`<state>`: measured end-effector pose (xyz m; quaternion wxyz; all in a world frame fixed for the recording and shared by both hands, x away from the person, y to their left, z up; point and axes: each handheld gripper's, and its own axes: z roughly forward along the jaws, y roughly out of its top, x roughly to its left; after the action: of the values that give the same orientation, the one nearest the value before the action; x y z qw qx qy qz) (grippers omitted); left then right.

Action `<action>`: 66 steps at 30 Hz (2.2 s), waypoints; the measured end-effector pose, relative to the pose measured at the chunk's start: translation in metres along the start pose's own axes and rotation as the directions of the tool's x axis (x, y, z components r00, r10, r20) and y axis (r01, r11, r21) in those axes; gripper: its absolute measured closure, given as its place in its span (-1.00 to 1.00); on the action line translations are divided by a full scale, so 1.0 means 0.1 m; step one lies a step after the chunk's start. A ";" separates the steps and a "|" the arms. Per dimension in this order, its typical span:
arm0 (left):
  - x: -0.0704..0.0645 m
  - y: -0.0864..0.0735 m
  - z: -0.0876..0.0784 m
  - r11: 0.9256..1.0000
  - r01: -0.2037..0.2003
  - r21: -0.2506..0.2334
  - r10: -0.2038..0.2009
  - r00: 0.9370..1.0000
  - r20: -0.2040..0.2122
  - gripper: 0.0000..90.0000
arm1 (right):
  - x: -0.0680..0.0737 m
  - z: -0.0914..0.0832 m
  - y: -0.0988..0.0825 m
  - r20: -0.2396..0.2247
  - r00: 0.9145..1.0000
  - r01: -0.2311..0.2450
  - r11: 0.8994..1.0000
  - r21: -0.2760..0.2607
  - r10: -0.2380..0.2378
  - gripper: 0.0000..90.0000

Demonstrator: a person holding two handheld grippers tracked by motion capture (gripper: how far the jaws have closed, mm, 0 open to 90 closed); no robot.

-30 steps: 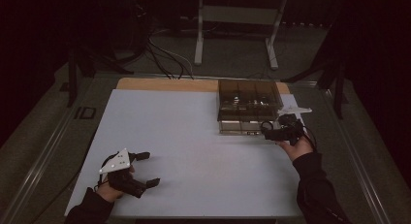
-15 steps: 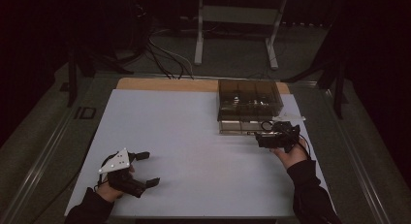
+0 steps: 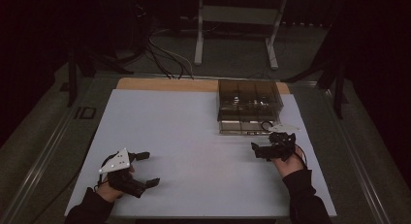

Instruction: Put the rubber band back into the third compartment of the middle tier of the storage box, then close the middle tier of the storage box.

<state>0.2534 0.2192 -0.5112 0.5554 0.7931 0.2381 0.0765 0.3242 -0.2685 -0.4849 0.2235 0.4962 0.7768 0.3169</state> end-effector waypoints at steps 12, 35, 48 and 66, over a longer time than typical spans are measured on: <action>0.00 0.00 0.00 1.000 -0.003 0.000 0.003 1.000 0.002 -0.98 | 0.03 0.10 -0.17 0.046 0.998 -0.033 0.999 -0.019 0.034 -1.00; -0.01 0.00 0.01 1.000 -0.008 0.003 0.008 1.000 0.005 -0.98 | 0.19 0.26 -0.21 0.023 0.999 -0.028 0.997 0.065 0.027 -0.90; -0.01 0.01 0.02 1.000 -0.011 0.001 0.011 1.000 0.007 -0.98 | 0.18 0.26 -0.20 0.031 0.999 -0.024 0.996 0.087 0.022 -0.75; -0.01 0.01 0.02 1.000 -0.008 0.007 0.008 1.000 0.009 -0.98 | 0.18 0.25 -0.20 0.077 0.997 -0.007 0.995 0.097 -0.001 0.03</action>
<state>0.2538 0.2164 -0.5110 0.5535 0.7963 0.2326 0.0742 0.3206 -0.2511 -0.5176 0.2286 0.5195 0.7813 0.2597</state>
